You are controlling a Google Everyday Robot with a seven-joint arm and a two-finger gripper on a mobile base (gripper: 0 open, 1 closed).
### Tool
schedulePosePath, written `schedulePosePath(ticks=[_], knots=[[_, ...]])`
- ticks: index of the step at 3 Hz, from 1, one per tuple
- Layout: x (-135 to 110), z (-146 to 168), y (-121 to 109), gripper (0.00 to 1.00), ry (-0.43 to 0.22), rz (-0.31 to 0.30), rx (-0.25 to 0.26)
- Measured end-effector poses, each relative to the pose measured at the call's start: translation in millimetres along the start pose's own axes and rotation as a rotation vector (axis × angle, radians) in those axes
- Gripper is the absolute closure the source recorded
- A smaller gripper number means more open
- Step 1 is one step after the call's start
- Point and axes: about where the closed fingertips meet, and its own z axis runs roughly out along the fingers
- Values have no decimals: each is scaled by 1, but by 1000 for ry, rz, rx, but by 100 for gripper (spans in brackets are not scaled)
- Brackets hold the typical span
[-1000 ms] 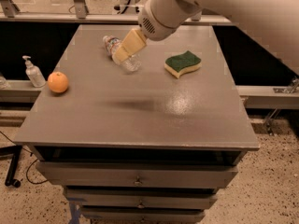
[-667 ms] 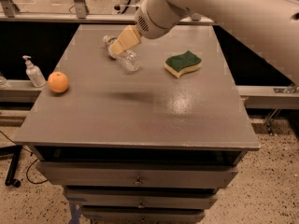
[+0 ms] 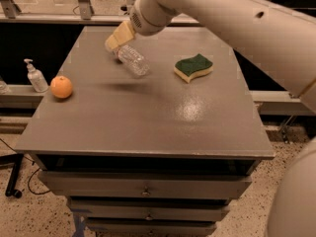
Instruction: Place water bottle upright
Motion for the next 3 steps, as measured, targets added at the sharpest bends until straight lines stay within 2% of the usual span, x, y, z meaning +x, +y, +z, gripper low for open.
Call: schedulePosePath(ticks=[1, 3], knots=[[-16, 29, -5, 0, 24, -23, 4], [-36, 74, -8, 0, 134, -73, -51]])
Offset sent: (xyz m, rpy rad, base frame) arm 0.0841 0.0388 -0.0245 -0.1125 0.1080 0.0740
